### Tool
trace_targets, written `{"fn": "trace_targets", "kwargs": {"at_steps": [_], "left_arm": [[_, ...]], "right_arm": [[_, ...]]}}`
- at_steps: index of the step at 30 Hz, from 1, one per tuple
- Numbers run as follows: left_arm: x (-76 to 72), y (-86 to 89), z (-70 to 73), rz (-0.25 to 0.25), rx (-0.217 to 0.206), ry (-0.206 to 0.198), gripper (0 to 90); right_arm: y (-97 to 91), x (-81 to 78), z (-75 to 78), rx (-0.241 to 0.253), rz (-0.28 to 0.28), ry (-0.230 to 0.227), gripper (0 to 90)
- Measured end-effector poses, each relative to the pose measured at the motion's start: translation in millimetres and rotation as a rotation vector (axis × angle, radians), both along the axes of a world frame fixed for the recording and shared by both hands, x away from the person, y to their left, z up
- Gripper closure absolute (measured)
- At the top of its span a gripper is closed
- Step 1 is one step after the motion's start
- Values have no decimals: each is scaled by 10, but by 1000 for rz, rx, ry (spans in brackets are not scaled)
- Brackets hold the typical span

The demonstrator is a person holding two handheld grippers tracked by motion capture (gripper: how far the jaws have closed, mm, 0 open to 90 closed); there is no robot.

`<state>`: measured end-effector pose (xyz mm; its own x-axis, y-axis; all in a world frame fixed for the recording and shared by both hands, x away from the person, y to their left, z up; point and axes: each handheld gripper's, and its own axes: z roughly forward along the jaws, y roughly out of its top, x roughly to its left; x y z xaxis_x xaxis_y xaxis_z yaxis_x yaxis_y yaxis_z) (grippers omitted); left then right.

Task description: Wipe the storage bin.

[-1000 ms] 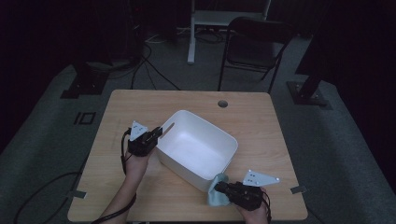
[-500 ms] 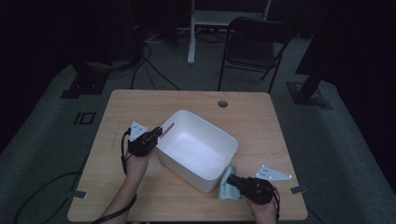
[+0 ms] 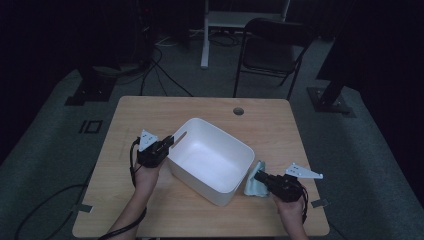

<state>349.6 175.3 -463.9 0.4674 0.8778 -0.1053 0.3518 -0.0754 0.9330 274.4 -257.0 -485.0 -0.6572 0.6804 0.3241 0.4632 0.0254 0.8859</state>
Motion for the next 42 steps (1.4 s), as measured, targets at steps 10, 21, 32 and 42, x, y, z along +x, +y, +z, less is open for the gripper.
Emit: {"fn": "trace_targets", "kwargs": {"at_steps": [10, 21, 32, 42], "left_arm": [[9, 3, 1, -15, 8, -5, 847], [15, 7, 0, -27, 7, -6, 849], [22, 5, -2, -31, 6, -7, 849], [10, -11, -5, -14, 6, -11, 849]], "right_arm": [[81, 211, -2, -7, 11, -1, 852], [69, 281, -185, -18, 10, 46, 853], [61, 359, -374, -22, 1, 113, 854], [84, 401, -487, -48, -26, 174, 855]]}}
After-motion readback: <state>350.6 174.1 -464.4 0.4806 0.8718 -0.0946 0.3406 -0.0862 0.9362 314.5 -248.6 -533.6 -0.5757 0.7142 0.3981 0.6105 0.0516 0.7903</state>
